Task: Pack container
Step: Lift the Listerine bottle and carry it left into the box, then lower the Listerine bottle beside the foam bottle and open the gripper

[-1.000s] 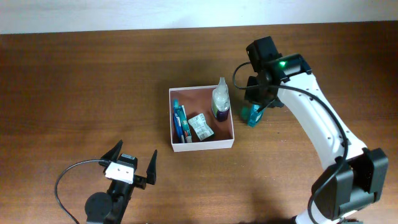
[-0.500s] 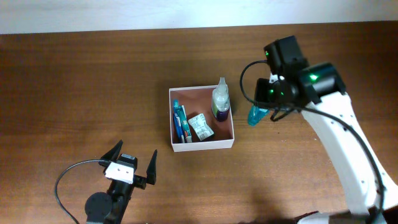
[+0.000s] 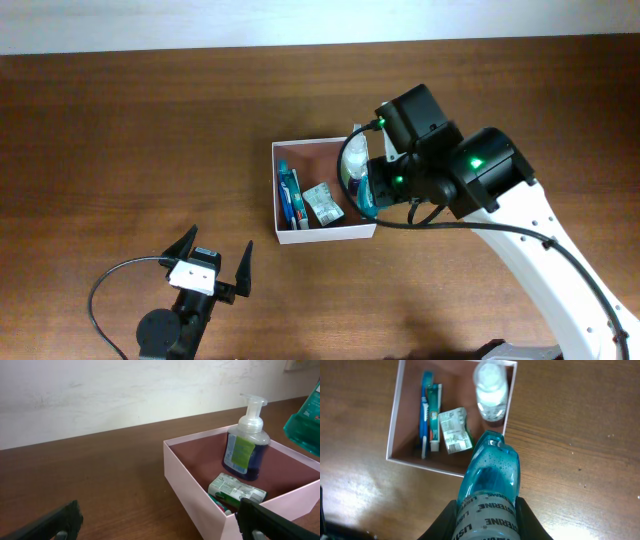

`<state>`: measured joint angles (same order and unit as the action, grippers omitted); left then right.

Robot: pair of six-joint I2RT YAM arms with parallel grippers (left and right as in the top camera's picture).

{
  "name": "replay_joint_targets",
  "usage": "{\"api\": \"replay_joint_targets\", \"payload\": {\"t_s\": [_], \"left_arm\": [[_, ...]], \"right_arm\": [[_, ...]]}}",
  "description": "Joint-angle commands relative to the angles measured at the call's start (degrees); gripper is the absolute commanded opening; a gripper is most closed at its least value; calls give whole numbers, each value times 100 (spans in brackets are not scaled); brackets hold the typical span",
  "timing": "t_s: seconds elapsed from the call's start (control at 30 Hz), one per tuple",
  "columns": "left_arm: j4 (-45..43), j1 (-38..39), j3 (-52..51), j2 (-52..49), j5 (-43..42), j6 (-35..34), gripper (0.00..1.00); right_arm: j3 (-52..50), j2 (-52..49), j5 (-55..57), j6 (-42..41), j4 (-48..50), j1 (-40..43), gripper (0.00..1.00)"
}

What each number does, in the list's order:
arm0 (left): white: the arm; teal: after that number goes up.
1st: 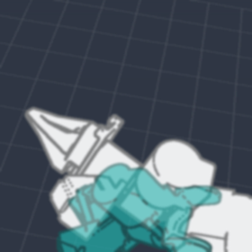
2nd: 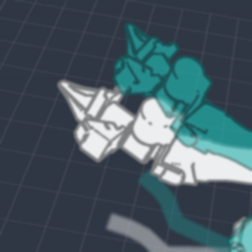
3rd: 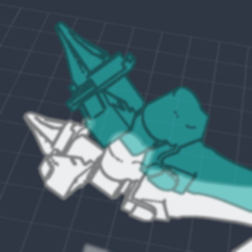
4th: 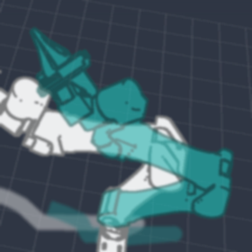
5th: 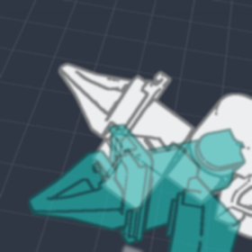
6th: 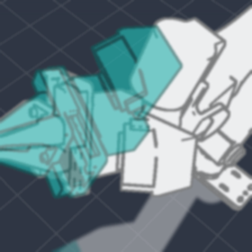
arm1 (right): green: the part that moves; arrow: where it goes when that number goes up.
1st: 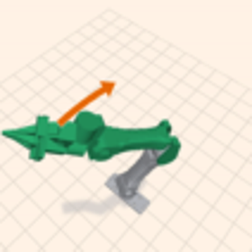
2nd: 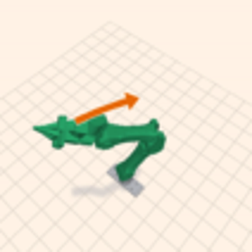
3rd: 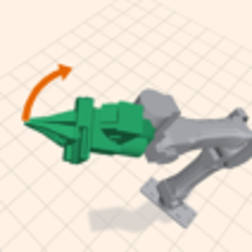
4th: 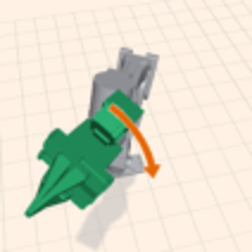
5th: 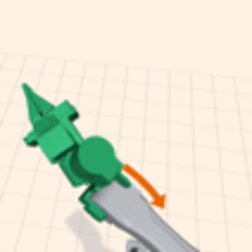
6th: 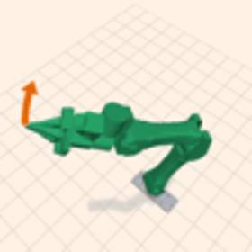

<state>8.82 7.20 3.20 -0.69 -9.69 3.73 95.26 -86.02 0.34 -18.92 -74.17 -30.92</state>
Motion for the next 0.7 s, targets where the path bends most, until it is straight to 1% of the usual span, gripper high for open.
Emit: {"api": "replay_joint_targets", "payload": {"t_s": [0.0,0.2,0.4,0.67], "left_arm": [[-17,-13,-55,37,-61,107,99],[-17,-13,-55,35,-61,107,99],[-17,-13,-55,35,-61,109,100],[-17,-13,-55,35,-61,107,99]], "right_arm": [[214,109,52,374,39,-146,23],[214,-177,24,647,37,-175,23],[214,-546,28,669,7,-219,23],[214,-796,33,673,22,-216,23]]}}
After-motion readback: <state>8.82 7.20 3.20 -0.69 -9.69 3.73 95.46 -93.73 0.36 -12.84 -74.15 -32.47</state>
